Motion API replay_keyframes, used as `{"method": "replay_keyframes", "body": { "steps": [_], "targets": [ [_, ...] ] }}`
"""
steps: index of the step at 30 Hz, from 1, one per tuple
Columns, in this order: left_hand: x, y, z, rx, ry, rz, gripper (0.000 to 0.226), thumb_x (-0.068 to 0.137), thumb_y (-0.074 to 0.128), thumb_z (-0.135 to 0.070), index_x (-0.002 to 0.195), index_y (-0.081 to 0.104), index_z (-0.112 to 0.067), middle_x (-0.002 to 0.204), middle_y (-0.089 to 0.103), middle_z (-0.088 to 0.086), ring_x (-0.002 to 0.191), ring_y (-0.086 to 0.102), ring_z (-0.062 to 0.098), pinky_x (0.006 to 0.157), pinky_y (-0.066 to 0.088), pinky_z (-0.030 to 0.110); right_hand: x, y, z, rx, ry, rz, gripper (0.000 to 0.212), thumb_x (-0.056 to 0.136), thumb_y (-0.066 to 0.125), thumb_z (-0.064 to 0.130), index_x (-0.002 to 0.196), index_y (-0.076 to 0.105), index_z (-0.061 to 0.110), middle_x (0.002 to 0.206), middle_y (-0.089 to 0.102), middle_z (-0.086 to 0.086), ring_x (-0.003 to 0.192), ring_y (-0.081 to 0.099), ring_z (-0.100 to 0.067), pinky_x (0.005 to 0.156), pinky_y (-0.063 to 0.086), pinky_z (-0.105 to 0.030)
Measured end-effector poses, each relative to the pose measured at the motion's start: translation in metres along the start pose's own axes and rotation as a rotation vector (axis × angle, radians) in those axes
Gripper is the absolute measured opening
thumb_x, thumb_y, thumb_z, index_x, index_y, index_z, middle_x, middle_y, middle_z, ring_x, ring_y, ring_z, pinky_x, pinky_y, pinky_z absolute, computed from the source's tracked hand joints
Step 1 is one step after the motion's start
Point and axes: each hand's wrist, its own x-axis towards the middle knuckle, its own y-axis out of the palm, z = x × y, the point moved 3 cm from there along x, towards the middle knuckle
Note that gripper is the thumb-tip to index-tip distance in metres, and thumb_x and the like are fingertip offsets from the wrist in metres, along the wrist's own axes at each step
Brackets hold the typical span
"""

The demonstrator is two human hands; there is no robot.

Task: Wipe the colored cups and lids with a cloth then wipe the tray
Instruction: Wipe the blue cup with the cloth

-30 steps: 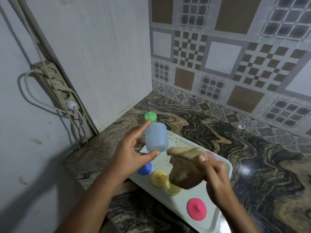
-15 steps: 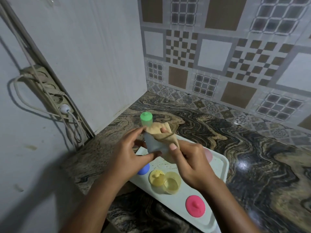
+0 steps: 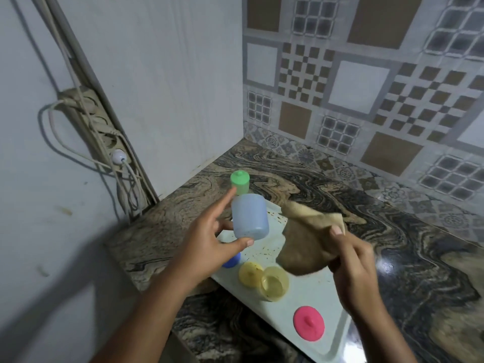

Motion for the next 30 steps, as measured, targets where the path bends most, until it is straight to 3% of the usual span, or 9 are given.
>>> {"method": "replay_keyframes", "body": {
  "steps": [4,8,10,12,15,18,25,27,30],
  "targets": [
    [-0.005,0.009,-0.007,0.061,0.014,0.030,0.083,0.066,0.093,-0.015,0.129,0.053,-0.049,0.129,0.062,-0.020,0.097,0.069,0.001,0.069,0.059,0.025,0.017,0.018,0.019,-0.118,-0.107,0.056,0.046,0.098,0.048,0.039,0.059,0.047,0.016,0.058,0.038,0.016,0.056,0.032,-0.004,0.050,0.027,-0.027],
    [-0.001,0.017,-0.012,0.101,0.046,0.025,0.083,0.063,0.095,-0.019,0.109,0.052,-0.074,0.113,0.072,-0.013,0.092,0.071,0.000,0.066,0.061,0.028,0.020,0.044,0.024,-0.383,-0.243,0.235,0.027,0.105,0.049,0.028,0.079,0.054,0.019,0.065,0.048,0.023,0.062,0.042,0.008,0.059,0.036,-0.026],
    [0.002,0.017,-0.014,0.123,0.072,0.008,0.081,0.065,0.093,-0.018,0.104,0.052,-0.076,0.105,0.073,-0.016,0.087,0.071,0.000,0.068,0.059,0.024,0.017,0.048,0.018,-0.494,-0.322,0.325,0.024,0.105,0.050,0.013,0.105,0.066,0.030,0.104,0.064,0.038,0.093,0.057,0.021,0.080,0.039,-0.004],
    [0.005,0.017,-0.017,0.151,0.096,-0.011,0.074,0.067,0.092,-0.019,0.110,0.056,-0.067,0.107,0.073,-0.016,0.087,0.071,0.001,0.072,0.058,0.027,0.015,0.048,0.015,-0.527,-0.356,0.363,0.037,0.105,0.048,0.015,0.138,0.063,0.025,0.149,0.053,0.017,0.119,0.054,0.018,0.090,0.037,-0.002],
    [0.010,0.014,-0.015,0.169,0.120,-0.037,0.067,0.066,0.092,-0.020,0.124,0.063,-0.039,0.114,0.071,-0.015,0.090,0.071,0.002,0.081,0.059,0.031,0.008,0.045,0.012,-0.510,-0.374,0.336,0.029,0.104,0.048,0.015,0.119,0.070,0.027,0.107,0.069,0.026,0.074,0.052,0.021,0.070,0.033,-0.001],
    [0.016,0.005,-0.014,0.155,0.140,-0.095,0.078,0.062,0.094,-0.015,0.131,0.060,-0.029,0.123,0.068,-0.008,0.092,0.069,-0.004,0.080,0.056,0.017,-0.003,0.039,0.012,-0.497,-0.384,0.316,0.026,0.105,0.047,0.016,0.086,0.054,0.032,0.070,0.050,0.033,0.055,0.041,0.002,0.059,0.030,-0.012],
    [0.018,-0.010,-0.017,0.113,0.134,-0.080,0.074,0.066,0.090,-0.004,0.124,0.056,-0.033,0.126,0.058,-0.013,0.089,0.072,0.004,0.071,0.057,0.027,-0.020,0.018,-0.008,-0.362,-0.225,0.410,0.053,0.107,0.038,0.037,0.070,0.062,0.006,0.060,0.056,0.000,0.054,0.051,-0.021,0.055,0.043,-0.041],
    [0.017,-0.012,-0.016,0.088,0.125,-0.073,0.079,0.069,0.087,-0.002,0.131,0.054,-0.039,0.129,0.055,-0.022,0.094,0.072,0.002,0.071,0.056,0.020,-0.020,0.008,-0.011,-0.226,-0.108,0.323,0.065,0.104,0.042,0.048,0.070,0.064,-0.002,0.058,0.057,-0.004,0.054,0.049,-0.024,0.053,0.041,-0.040],
    [0.014,-0.011,-0.011,0.073,0.091,-0.060,0.088,0.071,0.088,-0.010,0.135,0.047,-0.053,0.129,0.053,-0.034,0.101,0.069,0.004,0.074,0.057,0.021,-0.006,0.003,-0.005,-0.035,-0.014,0.078,0.054,0.099,0.051,0.045,0.055,0.056,0.015,0.055,0.039,0.013,0.052,0.032,-0.007,0.049,0.023,-0.027]
  ]
}}
